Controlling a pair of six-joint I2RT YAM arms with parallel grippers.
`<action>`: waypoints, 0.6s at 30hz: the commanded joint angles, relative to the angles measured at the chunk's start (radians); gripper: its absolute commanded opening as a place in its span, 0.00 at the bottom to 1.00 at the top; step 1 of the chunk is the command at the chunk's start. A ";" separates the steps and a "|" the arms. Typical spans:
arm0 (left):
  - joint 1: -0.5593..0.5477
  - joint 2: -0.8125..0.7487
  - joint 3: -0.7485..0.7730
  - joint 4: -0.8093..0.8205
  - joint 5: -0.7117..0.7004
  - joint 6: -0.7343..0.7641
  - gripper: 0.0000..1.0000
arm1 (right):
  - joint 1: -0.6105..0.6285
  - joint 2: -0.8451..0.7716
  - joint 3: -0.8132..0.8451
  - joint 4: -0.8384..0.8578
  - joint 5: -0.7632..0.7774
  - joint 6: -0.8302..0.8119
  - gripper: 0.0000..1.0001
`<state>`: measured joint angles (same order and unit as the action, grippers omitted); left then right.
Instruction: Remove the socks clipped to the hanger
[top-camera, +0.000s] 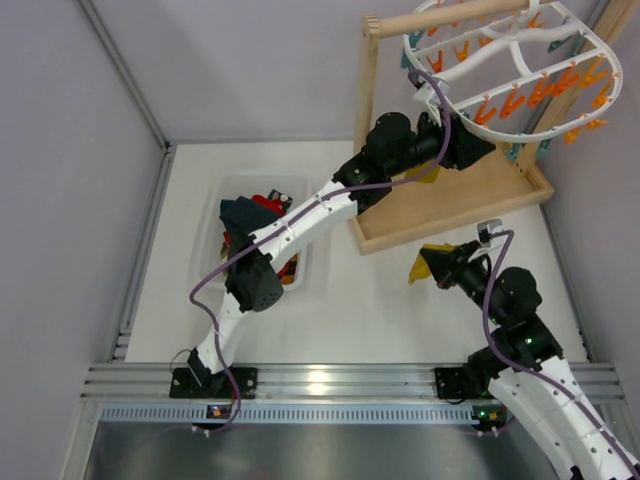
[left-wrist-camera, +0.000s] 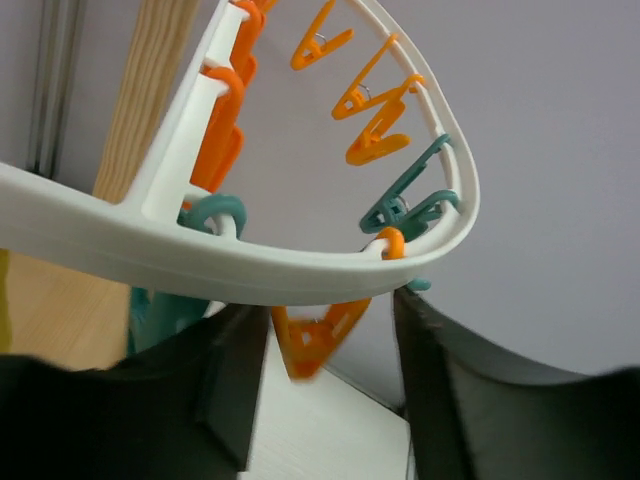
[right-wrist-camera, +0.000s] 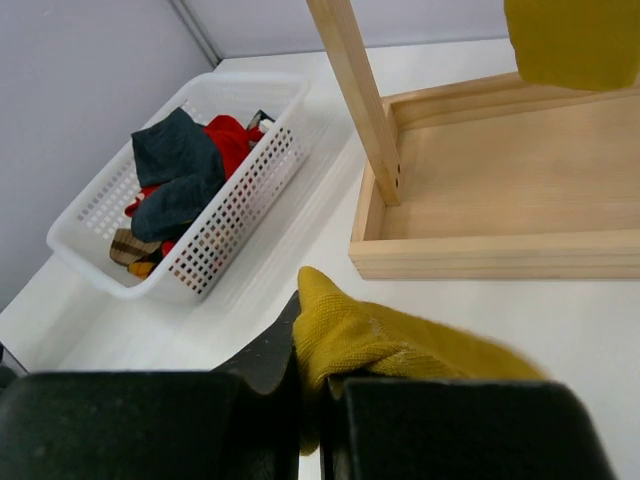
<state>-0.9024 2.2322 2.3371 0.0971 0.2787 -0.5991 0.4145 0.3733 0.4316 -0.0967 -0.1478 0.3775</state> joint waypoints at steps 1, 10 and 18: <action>0.007 -0.081 -0.065 0.053 0.039 0.010 0.62 | -0.013 -0.033 0.051 -0.083 0.019 -0.025 0.00; -0.001 -0.376 -0.537 0.053 -0.102 0.136 0.99 | -0.014 -0.076 0.119 -0.205 0.082 0.011 0.00; 0.010 -0.843 -1.088 -0.151 -0.617 0.153 0.99 | -0.013 -0.039 0.148 -0.149 -0.056 0.034 0.00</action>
<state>-0.9024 1.5494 1.3380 0.0578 -0.0601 -0.4675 0.4141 0.3077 0.5179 -0.2859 -0.1181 0.3878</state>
